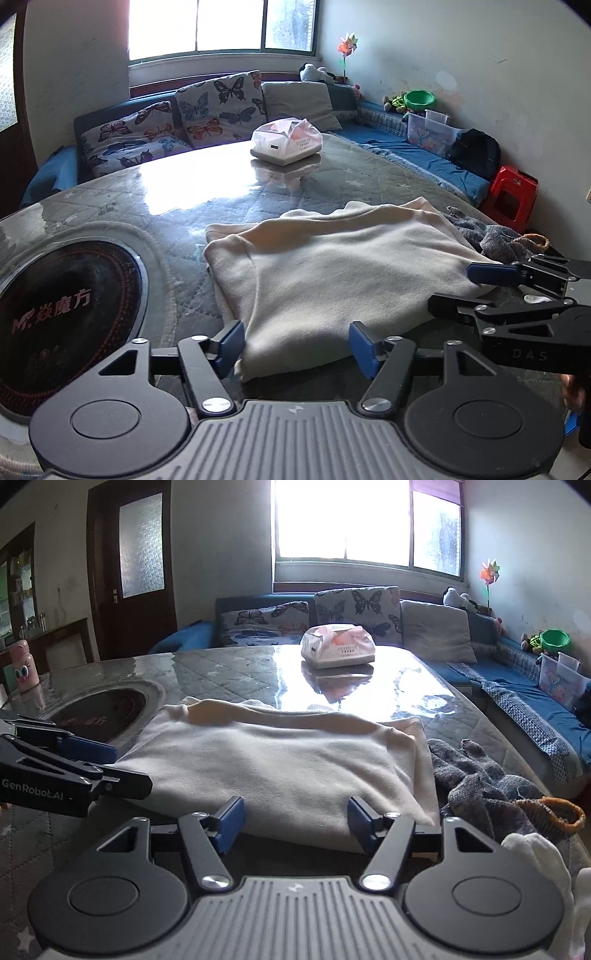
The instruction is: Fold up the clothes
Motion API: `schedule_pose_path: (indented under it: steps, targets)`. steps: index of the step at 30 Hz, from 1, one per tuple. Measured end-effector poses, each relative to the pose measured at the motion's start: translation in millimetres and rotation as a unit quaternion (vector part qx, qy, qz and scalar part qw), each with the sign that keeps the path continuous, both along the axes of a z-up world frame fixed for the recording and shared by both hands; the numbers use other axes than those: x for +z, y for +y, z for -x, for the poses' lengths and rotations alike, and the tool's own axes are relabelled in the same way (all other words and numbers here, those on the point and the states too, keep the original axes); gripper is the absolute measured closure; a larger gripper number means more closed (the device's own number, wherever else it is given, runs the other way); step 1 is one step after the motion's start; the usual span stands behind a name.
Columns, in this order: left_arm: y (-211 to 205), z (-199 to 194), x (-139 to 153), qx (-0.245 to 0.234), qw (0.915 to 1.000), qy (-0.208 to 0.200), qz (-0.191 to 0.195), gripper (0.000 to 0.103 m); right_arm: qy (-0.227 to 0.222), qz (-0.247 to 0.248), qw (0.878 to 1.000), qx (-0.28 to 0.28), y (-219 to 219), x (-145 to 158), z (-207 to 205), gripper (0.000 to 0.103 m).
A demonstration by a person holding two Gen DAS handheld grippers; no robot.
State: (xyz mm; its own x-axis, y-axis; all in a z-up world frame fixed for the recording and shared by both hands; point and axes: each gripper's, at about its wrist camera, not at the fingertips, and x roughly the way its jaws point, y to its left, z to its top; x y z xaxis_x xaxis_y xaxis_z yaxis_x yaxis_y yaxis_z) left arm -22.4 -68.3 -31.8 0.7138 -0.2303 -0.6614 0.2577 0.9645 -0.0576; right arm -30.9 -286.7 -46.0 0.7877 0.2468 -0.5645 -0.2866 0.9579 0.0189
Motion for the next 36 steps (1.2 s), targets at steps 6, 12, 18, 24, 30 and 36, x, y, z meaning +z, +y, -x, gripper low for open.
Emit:
schedule_pose_path:
  steps: [6,12,18,24,30,36]
  targets:
    - [9.3,7.6,-1.1,0.011,0.9999,0.010,0.005,0.028,-0.006,-0.003,1.000,-0.005,1.3,4.7,7.9,0.027]
    - [16.7,19.9,0.6,0.019,0.9998,0.006,0.000,0.014,-0.014,-0.007,1.000,-0.006,5.4,8.6,17.5,0.015]
    - [25.7,31.2,0.7,0.030,0.9995,0.008,-0.003,0.004,-0.019,-0.010,1.000,-0.001,14.2,11.0,29.5,0.006]
    - [29.8,42.6,-3.0,0.036,0.9992,0.019,-0.005,0.000,-0.018,-0.010,1.000,-0.001,22.1,10.7,41.0,0.000]
    - [34.0,53.4,-7.6,0.053,0.9979,0.039,0.002,0.000,-0.006,-0.005,1.000,-0.003,26.0,7.9,54.1,0.000]
    - [38.6,64.2,-10.7,0.069,0.9958,0.059,0.012,0.000,0.005,-0.012,1.000,-0.014,22.7,4.2,66.8,0.000]
